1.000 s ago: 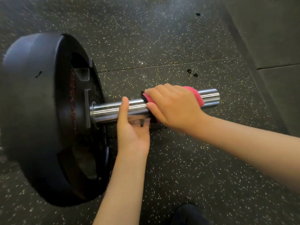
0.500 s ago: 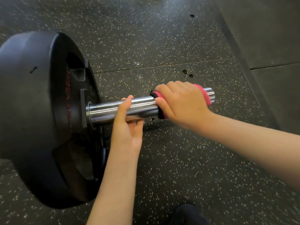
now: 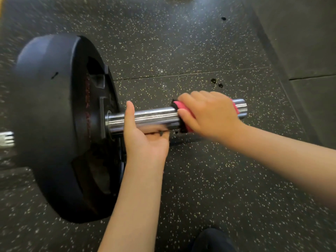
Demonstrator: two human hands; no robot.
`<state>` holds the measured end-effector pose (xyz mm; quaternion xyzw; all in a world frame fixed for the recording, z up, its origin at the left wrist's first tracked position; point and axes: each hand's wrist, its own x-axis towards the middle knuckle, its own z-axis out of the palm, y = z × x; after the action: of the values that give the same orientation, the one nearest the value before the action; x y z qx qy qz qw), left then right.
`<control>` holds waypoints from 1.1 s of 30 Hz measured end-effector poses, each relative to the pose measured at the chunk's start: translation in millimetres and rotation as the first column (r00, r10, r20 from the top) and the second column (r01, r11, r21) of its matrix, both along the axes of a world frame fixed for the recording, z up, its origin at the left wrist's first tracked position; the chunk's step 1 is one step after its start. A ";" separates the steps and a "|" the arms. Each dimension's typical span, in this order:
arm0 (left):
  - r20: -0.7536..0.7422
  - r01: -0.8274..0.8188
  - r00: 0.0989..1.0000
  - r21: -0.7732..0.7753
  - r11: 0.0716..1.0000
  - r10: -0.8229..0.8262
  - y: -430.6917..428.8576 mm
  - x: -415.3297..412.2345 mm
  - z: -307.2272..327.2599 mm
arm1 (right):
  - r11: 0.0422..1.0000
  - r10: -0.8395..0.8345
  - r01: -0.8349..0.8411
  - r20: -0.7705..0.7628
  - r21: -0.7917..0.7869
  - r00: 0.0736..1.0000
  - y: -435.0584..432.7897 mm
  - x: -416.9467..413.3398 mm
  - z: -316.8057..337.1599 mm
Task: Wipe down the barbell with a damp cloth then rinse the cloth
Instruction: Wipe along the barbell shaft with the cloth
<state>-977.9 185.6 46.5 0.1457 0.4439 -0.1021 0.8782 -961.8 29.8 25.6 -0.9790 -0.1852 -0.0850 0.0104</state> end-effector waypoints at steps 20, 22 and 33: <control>0.010 -0.098 0.995 0.174 0.980 0.098 15.6 -34.1 -4.9 | 0.986 0.097 -0.100 0.025 0.135 0.995 134.6 13.9 -4.3; -0.002 -0.093 0.995 0.167 0.981 0.095 17.2 -35.1 -3.1 | 0.986 0.115 -0.113 -0.003 0.119 0.993 135.2 15.0 -2.5; -0.052 -0.053 0.997 0.097 0.994 0.058 3.6 -17.1 12.0 | 1.000 -0.028 0.026 -0.208 -0.009 0.978 49.8 19.6 19.0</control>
<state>-995.0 189.3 58.4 0.1721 0.4761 -0.0604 0.8603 -942.2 79.5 44.6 -0.9849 -0.1700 0.0184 0.0256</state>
